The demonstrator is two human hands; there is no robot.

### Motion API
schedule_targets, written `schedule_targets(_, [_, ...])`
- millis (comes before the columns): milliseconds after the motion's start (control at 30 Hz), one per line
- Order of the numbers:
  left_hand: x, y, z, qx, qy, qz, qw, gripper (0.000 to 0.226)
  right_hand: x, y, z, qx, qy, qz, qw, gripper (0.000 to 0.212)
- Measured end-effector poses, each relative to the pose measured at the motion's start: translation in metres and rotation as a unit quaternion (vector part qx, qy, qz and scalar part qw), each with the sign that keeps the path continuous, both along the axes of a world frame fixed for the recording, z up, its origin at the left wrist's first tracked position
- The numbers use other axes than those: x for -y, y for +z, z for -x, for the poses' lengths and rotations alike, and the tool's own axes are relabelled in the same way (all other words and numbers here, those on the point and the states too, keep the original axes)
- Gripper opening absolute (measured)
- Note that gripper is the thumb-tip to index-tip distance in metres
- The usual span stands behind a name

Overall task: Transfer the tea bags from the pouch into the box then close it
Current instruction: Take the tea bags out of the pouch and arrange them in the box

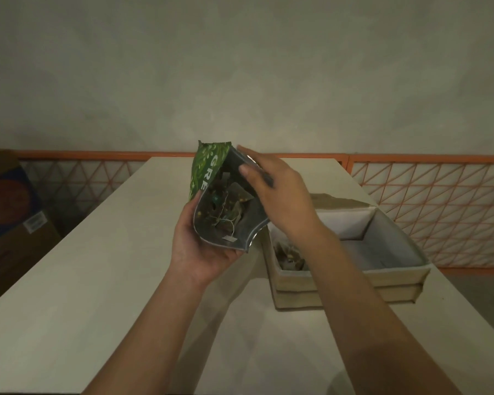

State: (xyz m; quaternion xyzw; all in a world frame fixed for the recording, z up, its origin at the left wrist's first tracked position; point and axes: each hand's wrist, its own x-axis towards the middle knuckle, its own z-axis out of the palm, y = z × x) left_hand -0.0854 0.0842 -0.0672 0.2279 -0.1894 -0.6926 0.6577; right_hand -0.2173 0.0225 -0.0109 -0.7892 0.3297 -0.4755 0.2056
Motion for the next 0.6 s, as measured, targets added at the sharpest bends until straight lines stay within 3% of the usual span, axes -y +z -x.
schedule_targets(200, [0.000,0.008,-0.007,-0.009,0.002,0.038,0.999,0.067,-0.012,0.000,-0.026,0.051,0.006,0.053,0.997,0.032])
schedule_targets(367, [-0.004,0.020,-0.004,0.004,0.026,0.109,0.994,0.044,-0.033,-0.002,-0.023,0.144,0.028,0.152,0.977,0.034])
schedule_targets(467, [0.001,0.023,-0.003,0.009,0.025,0.081,0.996,0.045,-0.030,-0.005,-0.028,0.160,0.025,0.090,0.983,0.034])
schedule_targets(600, [0.005,0.019,0.000,0.014,-0.004,0.031,0.999,0.049,-0.011,-0.010,-0.022,0.110,-0.020,0.049,0.993,0.033])
